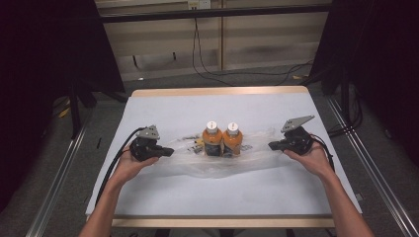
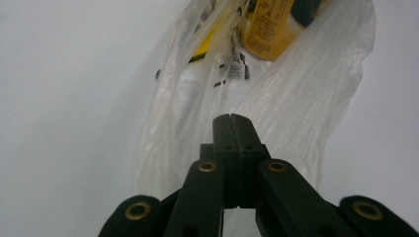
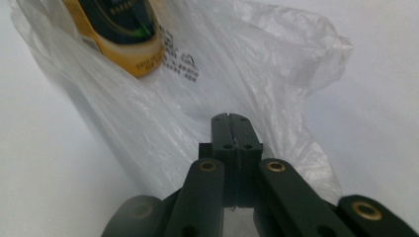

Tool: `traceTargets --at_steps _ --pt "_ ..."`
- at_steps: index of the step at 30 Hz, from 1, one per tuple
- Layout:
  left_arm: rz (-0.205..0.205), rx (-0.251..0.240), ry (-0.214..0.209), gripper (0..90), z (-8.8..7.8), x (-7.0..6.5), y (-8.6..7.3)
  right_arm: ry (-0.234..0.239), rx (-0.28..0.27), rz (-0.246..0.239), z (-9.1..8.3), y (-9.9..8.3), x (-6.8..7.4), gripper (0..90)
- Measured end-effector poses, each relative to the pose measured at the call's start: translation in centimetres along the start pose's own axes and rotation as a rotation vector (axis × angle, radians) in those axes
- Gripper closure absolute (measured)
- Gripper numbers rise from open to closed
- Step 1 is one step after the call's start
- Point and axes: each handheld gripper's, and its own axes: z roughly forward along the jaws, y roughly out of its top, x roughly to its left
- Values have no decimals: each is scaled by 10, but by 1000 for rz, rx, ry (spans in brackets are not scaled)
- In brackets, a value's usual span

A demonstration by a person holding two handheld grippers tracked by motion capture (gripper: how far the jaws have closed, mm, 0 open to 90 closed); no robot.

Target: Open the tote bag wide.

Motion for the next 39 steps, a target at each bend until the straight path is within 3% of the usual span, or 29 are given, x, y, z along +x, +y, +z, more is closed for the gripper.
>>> traceTargets --at_steps 4,9,11,13,17,21,25,28,33,39 --pt "-7 -27 -6 900 -3 -1 2 15 -56 13 -5 5 2 900" --pt "-55 -96 -5 900 -5 -3 3 33 -97 24 -4 9 4 900" --pt "-42 -94 -2 898 -5 -5 5 28 -105 25 -4 11 6 900" --pt "-55 -112 -16 896 -4 -7 6 35 -116 25 -5 12 8 900" --pt "-44 -113 -1 886 -3 -11 10 41 -135 20 -6 15 12 900" --pt "-53 -141 -29 884 0 -18 15 52 -160 13 -8 22 16 900" --pt "-29 -140 -58 884 7 -24 21 66 -167 5 -6 27 21 900" --pt "-9 -122 -54 876 10 -28 26 70 -163 4 -4 30 25 900" --pt "2 -139 -81 889 17 -38 34 89 -163 5 2 35 29 900" --pt "30 -149 -96 900 31 -47 54 102 -158 -5 9 45 33 900"
